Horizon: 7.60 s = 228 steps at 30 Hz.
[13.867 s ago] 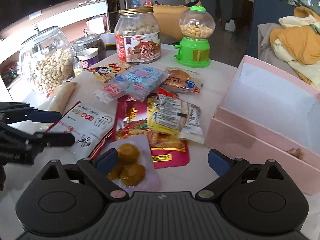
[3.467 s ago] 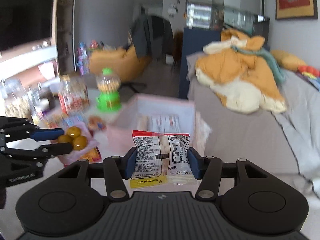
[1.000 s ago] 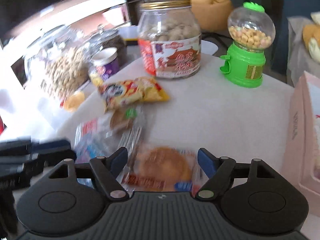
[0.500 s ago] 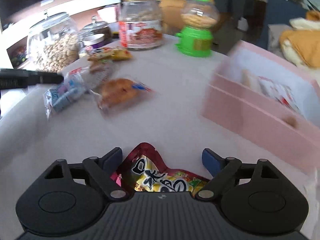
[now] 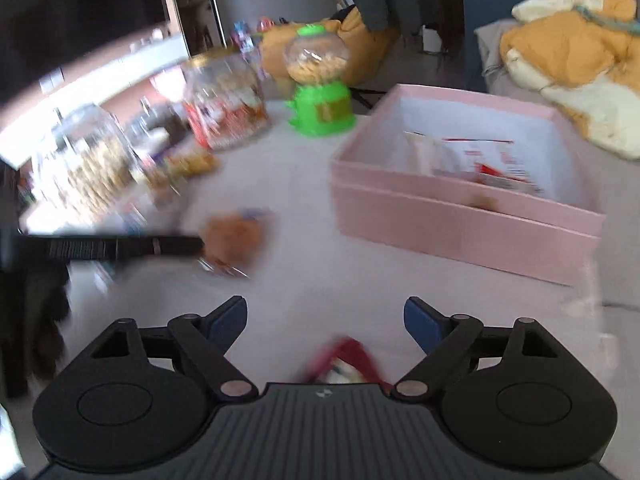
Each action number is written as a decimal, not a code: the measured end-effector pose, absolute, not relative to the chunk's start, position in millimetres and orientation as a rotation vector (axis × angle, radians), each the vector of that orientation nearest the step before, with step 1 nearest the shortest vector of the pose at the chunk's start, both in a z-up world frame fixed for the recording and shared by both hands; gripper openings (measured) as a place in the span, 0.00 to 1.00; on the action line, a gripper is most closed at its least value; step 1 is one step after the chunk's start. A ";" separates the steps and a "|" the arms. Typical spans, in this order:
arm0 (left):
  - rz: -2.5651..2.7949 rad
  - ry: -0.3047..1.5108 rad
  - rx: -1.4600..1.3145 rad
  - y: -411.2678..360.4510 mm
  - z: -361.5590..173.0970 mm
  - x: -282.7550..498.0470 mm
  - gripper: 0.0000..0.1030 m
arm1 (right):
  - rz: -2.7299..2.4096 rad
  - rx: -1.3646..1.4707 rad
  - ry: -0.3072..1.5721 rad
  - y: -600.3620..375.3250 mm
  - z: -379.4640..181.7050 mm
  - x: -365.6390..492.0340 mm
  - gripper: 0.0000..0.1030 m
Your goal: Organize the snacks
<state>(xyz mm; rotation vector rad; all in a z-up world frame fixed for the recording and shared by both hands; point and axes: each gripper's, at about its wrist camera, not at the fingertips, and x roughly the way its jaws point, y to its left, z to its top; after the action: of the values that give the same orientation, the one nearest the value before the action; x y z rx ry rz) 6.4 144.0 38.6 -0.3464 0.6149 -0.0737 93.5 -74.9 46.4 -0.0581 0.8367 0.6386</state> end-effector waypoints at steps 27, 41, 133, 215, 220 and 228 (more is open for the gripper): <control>-0.023 0.638 0.038 112.0 14.7 -28.6 0.54 | 0.518 -0.206 0.780 -38.3 17.0 82.3 0.58; -0.081 0.669 0.057 105.5 17.2 -27.5 0.54 | 0.495 -0.190 0.753 -45.0 9.8 78.1 0.80; -0.224 0.519 -0.263 36.5 96.3 180.0 0.60 | 0.388 -0.171 0.756 -127.9 50.6 75.3 0.54; -0.024 0.664 -0.322 244.8 14.2 45.3 0.48 | 0.580 -0.238 0.752 -14.2 9.2 68.1 0.87; -0.194 0.685 -0.256 218.9 37.7 40.7 0.47 | 0.587 -0.230 0.757 -14.7 8.6 69.8 0.88; -0.001 0.671 0.009 231.3 58.8 91.4 0.47 | 0.585 -0.228 0.755 -14.2 7.8 69.4 0.88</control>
<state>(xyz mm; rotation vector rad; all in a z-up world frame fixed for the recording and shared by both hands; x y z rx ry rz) 91.4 231.3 58.8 0.0091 0.6710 -0.0013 69.4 -14.2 7.8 -0.2284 0.7555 0.5851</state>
